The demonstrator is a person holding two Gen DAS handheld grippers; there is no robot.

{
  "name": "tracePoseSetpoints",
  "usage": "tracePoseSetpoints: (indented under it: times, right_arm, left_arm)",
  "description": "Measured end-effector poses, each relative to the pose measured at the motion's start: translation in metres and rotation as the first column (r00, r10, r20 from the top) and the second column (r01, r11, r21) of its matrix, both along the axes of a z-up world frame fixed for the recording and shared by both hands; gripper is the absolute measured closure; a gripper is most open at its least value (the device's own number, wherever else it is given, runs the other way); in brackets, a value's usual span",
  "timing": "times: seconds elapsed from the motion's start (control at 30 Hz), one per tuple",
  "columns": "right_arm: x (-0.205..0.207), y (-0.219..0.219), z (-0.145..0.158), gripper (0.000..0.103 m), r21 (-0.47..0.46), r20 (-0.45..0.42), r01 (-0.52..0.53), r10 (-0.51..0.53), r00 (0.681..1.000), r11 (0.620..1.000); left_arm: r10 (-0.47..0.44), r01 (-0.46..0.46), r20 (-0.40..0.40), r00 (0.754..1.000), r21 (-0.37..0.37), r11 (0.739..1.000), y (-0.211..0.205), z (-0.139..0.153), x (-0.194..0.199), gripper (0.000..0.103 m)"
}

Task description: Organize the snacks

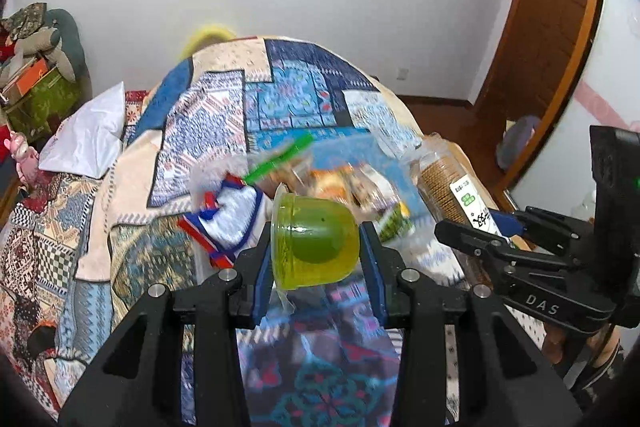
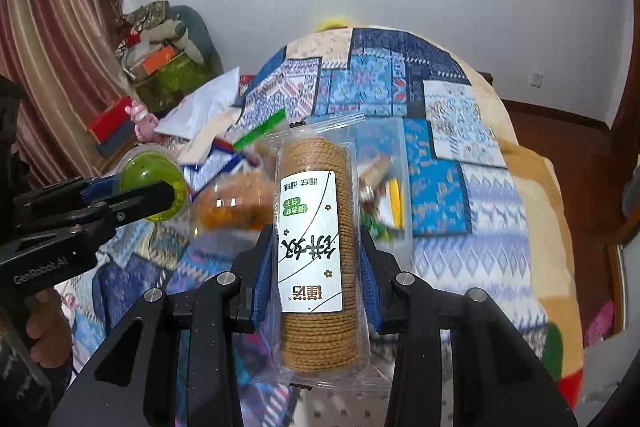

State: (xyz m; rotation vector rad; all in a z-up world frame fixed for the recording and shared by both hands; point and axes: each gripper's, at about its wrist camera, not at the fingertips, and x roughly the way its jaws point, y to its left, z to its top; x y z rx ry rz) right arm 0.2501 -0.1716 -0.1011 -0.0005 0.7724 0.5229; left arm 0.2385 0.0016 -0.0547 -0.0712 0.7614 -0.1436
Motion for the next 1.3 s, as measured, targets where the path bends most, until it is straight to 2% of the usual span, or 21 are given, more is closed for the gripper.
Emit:
tracePoseSetpoints:
  times: [0.17, 0.37, 0.63, 0.77, 1.1, 1.3]
  right_arm:
    - [0.025, 0.013, -0.001, 0.068, 0.0, 0.007, 0.008, -0.008, 1.0, 1.0]
    - [0.058, 0.026, -0.011, 0.068, 0.009, -0.013, 0.019, -0.019, 1.0, 1.0]
    - [0.076, 0.035, -0.033, 0.068, 0.01, -0.053, 0.023, -0.023, 0.998, 1.0]
    - [0.074, 0.035, -0.031, 0.066, 0.004, -0.044, 0.028, -0.028, 0.999, 1.0]
    - [0.045, 0.02, 0.008, 0.063, 0.008, 0.023, 0.031, -0.031, 0.999, 0.999]
    - [0.002, 0.007, 0.042, 0.063, 0.043, 0.105, 0.022, -0.026, 0.994, 0.999]
  left_arm:
    - [0.025, -0.025, -0.008, 1.0, 0.007, 1.0, 0.011, -0.009, 0.03, 0.063]
    - [0.036, -0.035, -0.052, 0.998, 0.015, 0.999, 0.017, -0.031, 0.062, 0.063]
    - [0.023, -0.024, -0.08, 0.997, -0.005, 1.0, 0.022, -0.045, 0.078, 0.063]
    - [0.042, -0.042, -0.075, 0.996, 0.014, 0.999, 0.022, -0.044, 0.077, 0.059]
    - [0.046, -0.046, -0.006, 0.999, 0.007, 0.999, 0.026, -0.005, 0.042, 0.058]
    - [0.059, -0.062, 0.114, 0.992, 0.02, 0.998, 0.024, 0.035, -0.012, 0.057]
